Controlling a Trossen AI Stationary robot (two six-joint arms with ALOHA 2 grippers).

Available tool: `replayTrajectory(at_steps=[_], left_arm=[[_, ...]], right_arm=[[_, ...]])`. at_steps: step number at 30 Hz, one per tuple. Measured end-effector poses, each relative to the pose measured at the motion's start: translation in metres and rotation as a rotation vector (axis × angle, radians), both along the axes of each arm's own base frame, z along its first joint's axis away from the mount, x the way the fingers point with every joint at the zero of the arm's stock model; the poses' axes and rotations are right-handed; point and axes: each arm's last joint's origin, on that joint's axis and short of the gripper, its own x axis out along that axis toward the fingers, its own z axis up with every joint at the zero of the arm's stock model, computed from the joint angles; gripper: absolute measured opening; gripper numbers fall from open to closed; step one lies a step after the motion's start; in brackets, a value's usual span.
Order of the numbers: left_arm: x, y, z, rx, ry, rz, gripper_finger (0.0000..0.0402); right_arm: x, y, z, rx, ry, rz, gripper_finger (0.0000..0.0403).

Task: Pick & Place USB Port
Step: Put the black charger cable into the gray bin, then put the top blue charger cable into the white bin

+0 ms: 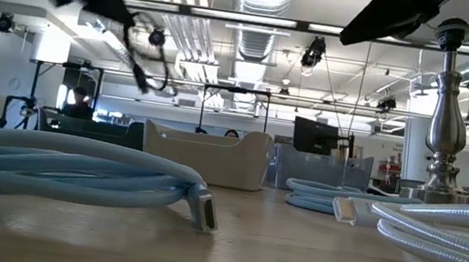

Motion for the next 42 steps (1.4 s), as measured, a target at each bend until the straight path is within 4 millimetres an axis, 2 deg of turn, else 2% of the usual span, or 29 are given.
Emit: replayTrajectory(at_steps=[3, 8, 17, 24, 29, 37, 42], left_arm=[[-0.01, 0.001, -0.03, -0.055, -0.037, 0.036, 0.0023], [-0.017, 0.003, -0.07, -0.096, -0.122, 0.068, 0.0023], [-0.021, 0.013, -0.11, -0.112, -0.181, 0.152, 0.0024], [-0.024, 0.019, -0.118, -0.135, -0.182, 0.189, 0.006], [-0.027, 0.026, -0.117, -0.095, -0.169, 0.274, 0.01], [-0.028, 0.029, -0.118, -0.092, -0.165, 0.296, 0.017], [-0.026, 0.029, -0.108, -0.059, -0.141, 0.284, 0.0198]], right_arm=[[0.0, 0.0, 0.0, 0.013, -0.01, -0.008, 0.0121], [0.0, 0.0, 0.0, 0.013, -0.013, -0.008, 0.0117], [0.001, 0.0, 0.001, 0.004, -0.01, -0.001, 0.011], [0.001, 0.0, 0.001, -0.003, -0.009, 0.004, 0.0114], [0.001, 0.0, 0.001, -0.002, -0.009, 0.004, 0.0107], [0.001, 0.0, 0.0, 0.0, -0.01, 0.002, 0.0103], [0.001, 0.0, -0.004, 0.003, -0.015, 0.002, 0.0108]])
